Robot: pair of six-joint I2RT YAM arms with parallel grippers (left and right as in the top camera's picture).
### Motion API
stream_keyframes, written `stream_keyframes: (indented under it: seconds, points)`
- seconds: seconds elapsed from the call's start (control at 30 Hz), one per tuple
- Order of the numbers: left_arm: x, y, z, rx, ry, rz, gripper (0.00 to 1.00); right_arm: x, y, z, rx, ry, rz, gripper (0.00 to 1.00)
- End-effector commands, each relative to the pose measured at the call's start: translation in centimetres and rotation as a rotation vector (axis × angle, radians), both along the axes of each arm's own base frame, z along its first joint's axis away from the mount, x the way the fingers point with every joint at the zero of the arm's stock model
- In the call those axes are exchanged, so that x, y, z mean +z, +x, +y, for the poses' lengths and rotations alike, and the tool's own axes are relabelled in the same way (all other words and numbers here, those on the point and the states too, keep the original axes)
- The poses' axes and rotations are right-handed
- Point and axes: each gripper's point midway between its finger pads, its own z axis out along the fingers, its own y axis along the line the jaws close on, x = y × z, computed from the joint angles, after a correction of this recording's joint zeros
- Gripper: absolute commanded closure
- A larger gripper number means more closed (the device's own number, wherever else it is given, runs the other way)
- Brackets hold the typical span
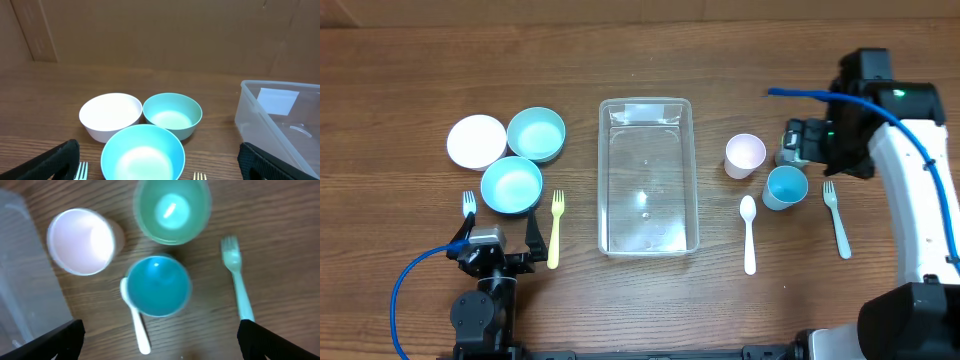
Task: Pack container
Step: 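Move the right gripper over the blue cup and grasp its rim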
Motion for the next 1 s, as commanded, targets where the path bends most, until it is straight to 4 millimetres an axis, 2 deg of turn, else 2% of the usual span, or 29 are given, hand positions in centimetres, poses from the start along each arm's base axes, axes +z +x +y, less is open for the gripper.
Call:
stream_keyframes:
  seconds: [0.0,0.17,0.3,0.37,0.5,0.67,0.77,0.9,0.97]
  points:
    - [0.2,0.0,0.5,0.019,0.026,-0.009,0.00,-0.4,-1.4,-1.8,-0.045,0.032,0.033,0.00]
    - [0.1,0.0,0.5,0.019,0.026,-0.009,0.00,-3.1,-3.2,-1.9,-0.076,0.149,0.039,0.00]
    - [0.2,0.0,0.5,0.019,0.026,-0.009,0.00,-5.0,-4.5,-1.9,-0.135,0.143,-0.037,0.00]
    - [0.1,0.0,0.5,0.019,0.026,-0.009,0.00,-4.8,-4.6,-2.4,-0.192,0.114,-0.091,0.00]
    - [0.1,0.0,0.5,0.019,0.026,-0.009,0.00,-4.0,-3.1,-2.8,-0.185,0.103,-0.176,0.00]
    - [0.2,0.0,0.5,0.019,0.026,-0.009,0.00,-3.8,-2.7,-2.8,-0.174,0.096,-0.190,0.00]
    - [0.2,0.0,0.5,0.019,0.026,-0.009,0.00,-3.9,-2.6,-2.4,-0.133,0.091,-0.192,0.09]
    - [0.1,-0.1,0.5,0.019,0.026,-0.009,0.00,-3.9,-2.0,-0.2,-0.002,0.068,-0.202,0.14]
    - [0.2,0.0,0.5,0.019,0.026,-0.009,0.00,-4.2,-1.8,0.3,0.031,0.018,-0.192,0.14]
